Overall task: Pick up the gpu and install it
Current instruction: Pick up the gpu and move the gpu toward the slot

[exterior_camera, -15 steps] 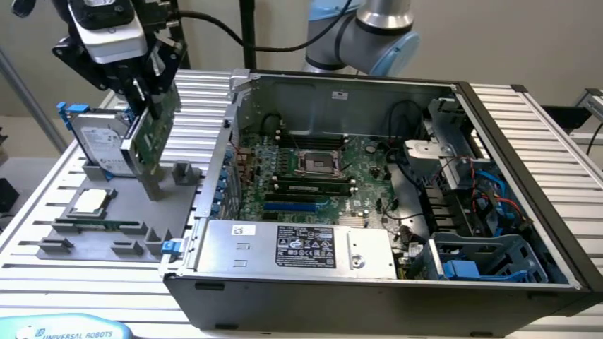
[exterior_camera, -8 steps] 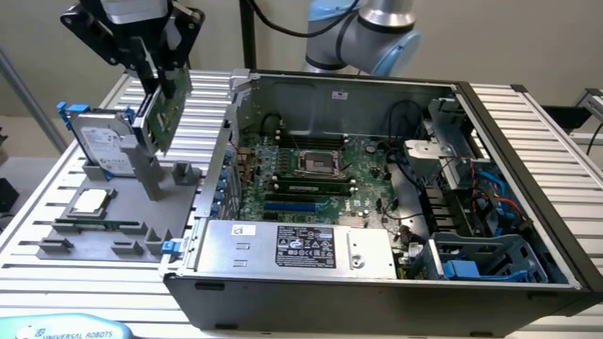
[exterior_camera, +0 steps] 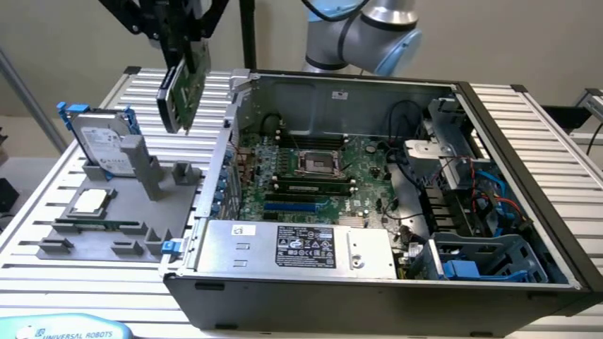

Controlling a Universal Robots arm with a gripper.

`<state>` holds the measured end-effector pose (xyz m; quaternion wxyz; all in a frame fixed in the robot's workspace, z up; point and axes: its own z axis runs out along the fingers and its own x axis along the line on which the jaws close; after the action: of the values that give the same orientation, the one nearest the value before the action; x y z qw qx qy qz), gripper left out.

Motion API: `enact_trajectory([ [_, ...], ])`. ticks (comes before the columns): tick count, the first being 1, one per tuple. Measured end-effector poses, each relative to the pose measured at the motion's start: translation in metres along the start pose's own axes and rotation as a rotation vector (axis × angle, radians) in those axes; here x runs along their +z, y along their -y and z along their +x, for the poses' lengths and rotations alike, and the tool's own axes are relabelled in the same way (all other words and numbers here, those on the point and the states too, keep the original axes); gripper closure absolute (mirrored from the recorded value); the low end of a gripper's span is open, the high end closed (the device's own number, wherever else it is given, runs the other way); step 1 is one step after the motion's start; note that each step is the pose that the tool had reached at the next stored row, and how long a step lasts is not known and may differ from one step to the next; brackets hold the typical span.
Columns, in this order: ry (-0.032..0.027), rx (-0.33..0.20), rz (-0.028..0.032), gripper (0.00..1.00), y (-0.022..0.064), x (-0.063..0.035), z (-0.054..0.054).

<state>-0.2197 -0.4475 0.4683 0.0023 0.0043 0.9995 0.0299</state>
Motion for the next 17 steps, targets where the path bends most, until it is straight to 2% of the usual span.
enact_trajectory([
  [5,-0.0020,0.000,-0.0001,0.73,-0.0006,-0.0064,-0.023],
  [17,-0.0021,0.000,-0.0001,0.73,-0.0011,-0.0051,-0.077],
])
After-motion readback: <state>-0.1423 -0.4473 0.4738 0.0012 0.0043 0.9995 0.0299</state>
